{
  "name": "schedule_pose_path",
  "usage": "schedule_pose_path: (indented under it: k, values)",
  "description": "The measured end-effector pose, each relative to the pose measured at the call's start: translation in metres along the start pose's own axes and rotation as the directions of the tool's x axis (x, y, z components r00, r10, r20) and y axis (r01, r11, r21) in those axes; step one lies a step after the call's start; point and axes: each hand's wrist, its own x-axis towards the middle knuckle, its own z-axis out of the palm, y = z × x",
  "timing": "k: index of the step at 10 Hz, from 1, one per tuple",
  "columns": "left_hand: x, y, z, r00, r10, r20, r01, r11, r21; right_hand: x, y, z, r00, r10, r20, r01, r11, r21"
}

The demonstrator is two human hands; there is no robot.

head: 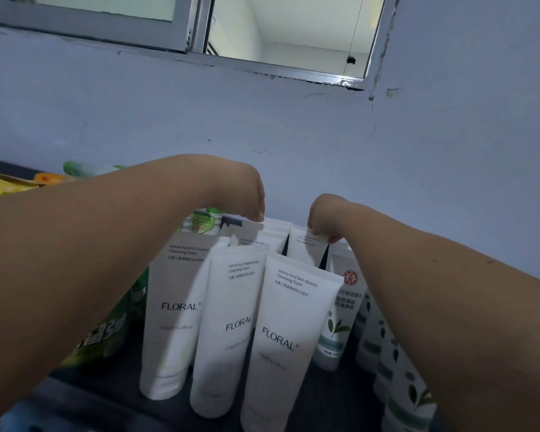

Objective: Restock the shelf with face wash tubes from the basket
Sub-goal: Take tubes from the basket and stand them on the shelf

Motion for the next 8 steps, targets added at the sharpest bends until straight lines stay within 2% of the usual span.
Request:
schedule_pose_path:
  k: [2, 3, 4, 6, 8]
  values:
    - [-0.008, 0.001, 0.0, 0.998, -0.029, -0.056, 0.027, 0.998, -0.051, -0.037, -0.008, -0.02, 0.964, -0.266, -0.007, 0.251, 0.918, -0.308]
    - [-0.021, 0.004, -0.002, 0.992, -0.065, -0.109, 0.055, 0.994, -0.091, -0.06, -0.007, -0.031, 0.912, -0.409, -0.044, 0.376, 0.873, -0.311]
    - [-0.041, 0.01, -0.006, 0.973, -0.073, -0.218, 0.055, 0.995, -0.089, -0.083, 0.0, -0.037, 0.874, -0.478, -0.088, 0.445, 0.86, -0.251]
    - [-0.116, 0.027, -0.014, 0.904, -0.068, -0.422, 0.05, 0.997, -0.053, -0.154, 0.021, -0.065, 0.764, -0.622, -0.173, 0.567, 0.775, -0.28]
    - [-0.204, 0.047, -0.002, 0.849, -0.123, -0.514, 0.154, 0.988, 0.018, -0.243, 0.042, -0.074, 0.599, -0.78, -0.18, 0.754, 0.625, -0.2]
